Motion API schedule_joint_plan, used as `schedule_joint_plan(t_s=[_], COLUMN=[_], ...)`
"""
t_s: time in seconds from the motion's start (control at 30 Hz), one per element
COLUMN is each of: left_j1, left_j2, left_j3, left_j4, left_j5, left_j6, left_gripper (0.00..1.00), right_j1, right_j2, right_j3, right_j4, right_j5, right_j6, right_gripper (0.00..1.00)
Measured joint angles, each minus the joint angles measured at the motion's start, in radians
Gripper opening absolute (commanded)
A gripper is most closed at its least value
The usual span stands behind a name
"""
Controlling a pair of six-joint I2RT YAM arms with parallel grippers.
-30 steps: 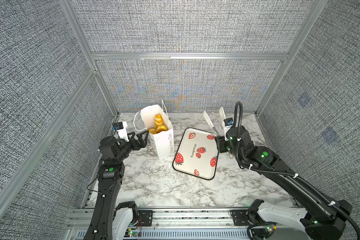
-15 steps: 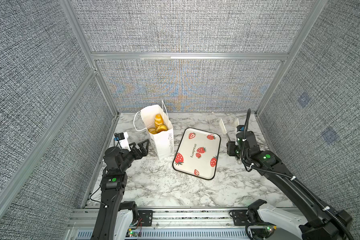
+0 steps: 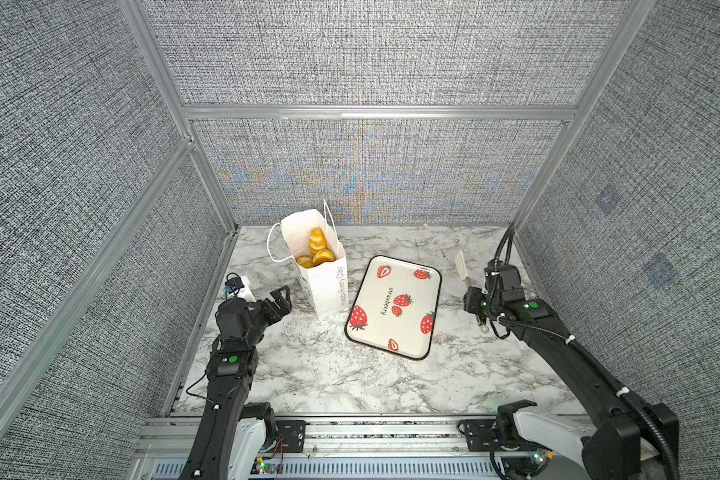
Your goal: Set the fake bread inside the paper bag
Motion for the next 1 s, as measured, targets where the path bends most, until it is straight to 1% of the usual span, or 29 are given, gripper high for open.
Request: schedule_joint_plan(t_s=[0.1,0.27,0.43,0.67,0.83,1.0], left_j1=[0.0,-0.001,-0.004,-0.012,-0.02,-0.026], left_j2=[0.001,0.003,0.013,0.045,0.051,0.037], left_j3=[-0.019,-0.047,-0.075,-0.104,-0.127,-0.138], left_j4=[0.0,0.016,0.024,0.056,0.069,0.074], left_j5=[-0.05,-0.121,-0.165,-0.169,-0.164,-0.142], left_j6=[-0.024,-0.045,-0.051,-0.047,-0.048,-0.052], left_gripper=[0.99,0.99,0.99,0.99,0.99,0.99], right_j1=[-0.044,-0.077,-0.107,-0.114,-0.115,-0.121], right_j2=[0.048,0.14,0.258,0.444,0.529,0.602], right_j3=[-0.018,-0.023,0.018,0.142,0.211,0.263], right_j4=[0.036,0.095,0.133,0.164,0.163,0.15], right_j5=[-0.042,-0.091,-0.117,-0.138,-0.134,-0.104], right_j6=[0.02,0.039,0.052,0.051,0.045,0.034], right_gripper=[0.55,0.56,0.55,0.55,0.55,0.55])
